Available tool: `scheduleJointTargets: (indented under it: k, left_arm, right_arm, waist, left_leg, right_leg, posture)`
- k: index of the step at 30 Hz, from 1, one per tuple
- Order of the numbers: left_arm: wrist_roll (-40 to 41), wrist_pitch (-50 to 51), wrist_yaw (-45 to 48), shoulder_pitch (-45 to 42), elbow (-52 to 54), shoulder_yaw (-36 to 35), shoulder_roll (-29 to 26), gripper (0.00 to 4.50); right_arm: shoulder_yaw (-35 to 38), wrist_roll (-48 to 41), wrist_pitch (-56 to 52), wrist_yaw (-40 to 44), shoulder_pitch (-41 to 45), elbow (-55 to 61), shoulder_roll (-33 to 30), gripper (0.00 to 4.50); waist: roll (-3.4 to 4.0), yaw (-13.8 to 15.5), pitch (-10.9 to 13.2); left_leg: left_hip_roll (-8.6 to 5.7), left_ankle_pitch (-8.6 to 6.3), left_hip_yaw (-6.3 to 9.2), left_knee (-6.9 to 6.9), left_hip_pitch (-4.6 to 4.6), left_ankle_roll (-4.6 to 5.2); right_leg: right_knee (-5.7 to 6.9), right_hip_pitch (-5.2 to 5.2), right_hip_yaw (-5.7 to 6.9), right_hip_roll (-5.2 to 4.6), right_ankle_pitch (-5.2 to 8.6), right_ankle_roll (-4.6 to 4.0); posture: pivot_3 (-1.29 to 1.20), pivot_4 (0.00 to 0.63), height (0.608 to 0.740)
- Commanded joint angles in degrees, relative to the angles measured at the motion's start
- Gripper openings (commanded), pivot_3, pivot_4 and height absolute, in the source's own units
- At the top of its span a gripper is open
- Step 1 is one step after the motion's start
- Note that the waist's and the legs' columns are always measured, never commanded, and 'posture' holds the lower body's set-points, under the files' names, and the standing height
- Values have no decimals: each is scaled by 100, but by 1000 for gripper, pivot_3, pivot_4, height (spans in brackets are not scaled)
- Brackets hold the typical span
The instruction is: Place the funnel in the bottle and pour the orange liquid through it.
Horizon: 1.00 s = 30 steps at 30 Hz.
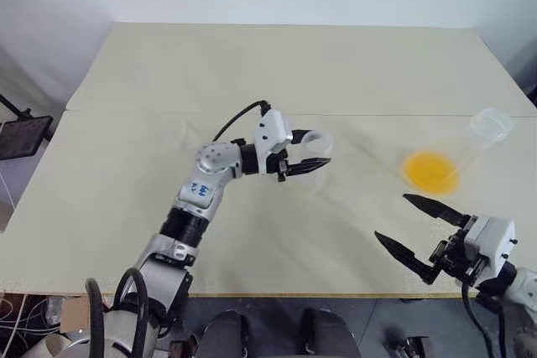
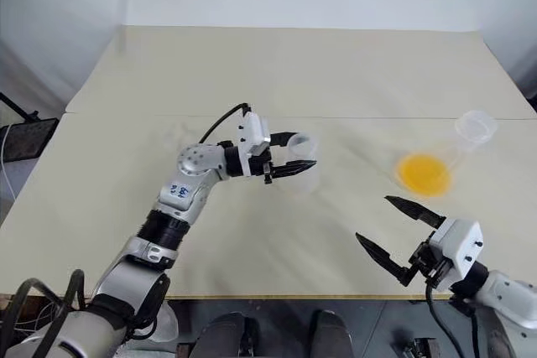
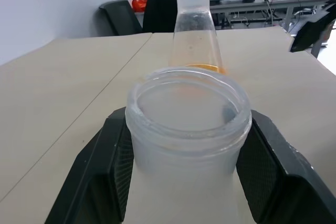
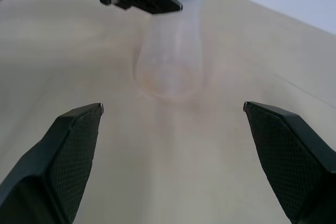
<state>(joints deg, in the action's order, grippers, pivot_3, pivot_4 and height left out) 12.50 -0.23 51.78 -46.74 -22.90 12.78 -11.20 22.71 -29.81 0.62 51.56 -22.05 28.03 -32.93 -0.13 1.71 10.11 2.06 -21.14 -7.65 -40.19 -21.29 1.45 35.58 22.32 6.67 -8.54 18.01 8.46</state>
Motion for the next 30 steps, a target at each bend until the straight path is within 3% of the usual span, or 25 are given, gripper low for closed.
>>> scheduleJointTargets:
  k: [1, 2, 8, 9, 23, 27, 30]
  left_arm:
    - [-132, 66, 105, -71, -163, 16, 5, 2337]
    - [-77, 118, 132, -74, -152, -21, 14, 2337]
    - [518, 665, 698, 220, 573, -308, -225, 4347]
    - [574, 667, 743, 277, 667, -363, -254, 4449]
    - [473, 307, 35, 1628, 1684, -1230, -853, 4449]
    - [703, 382, -505, 2564, 2375, -1933, -1114, 4449]
    - [852, 527, -1424, 3369, 2805, -2843, -1063, 4449]
  right_arm:
    - [80, 6, 42, -150, -156, 283, 53, 4500]
    - [81, 2, 47, -173, -179, 295, 52, 4500]
    - [1, -37, 22, -234, -20, 222, -17, 4500]
    - [-15, -41, 17, -230, 17, 206, -25, 4500]
    - [-388, -21, 15, 216, 1110, -591, -267, 4500]
    - [-676, -86, -40, 336, 1565, -828, -201, 4500]
    - [-961, -128, -129, 384, 1988, -1027, -105, 4500]
  waist:
    - [0, -11, -1]
    - [0, -15, -1]
    - [0, -29, -1]
    - [0, -31, -1]
    - [0, -34, -1]
    - [0, -68, -1]
    - [0, -108, -1]
  left_leg:
    - [0, 0, 0, 0, 1, 0]
    - [0, 1, 0, 0, 2, 1]
    - [1, 1, 1, 2, 1, 1]
    - [2, 1, 2, 2, 0, 1]
    - [2, 1, 54, -1, 0, 2]
    - [5, 1, 55, 1, 1, 1]
    - [12, 1, 58, 2, 3, 1]
  right_leg:
    - [0, -1, 0, 0, 0, 0]
    - [0, -1, 0, 0, 0, 0]
    - [3, 4, -1, 0, 0, 0]
    - [4, 6, -1, 0, 0, 0]
    - [8, 4, 2, -1, 0, 0]
    - [9, 5, 1, -1, 0, 0]
    - [14, 4, 3, -1, 0, -1]
  posture:
    - [0, 150, 740]
    - [0, 150, 740]
    - [0, 150, 740]
    - [0, 150, 740]
    - [0, 150, 740]
    - [0, 150, 740]
    - [0, 150, 740]
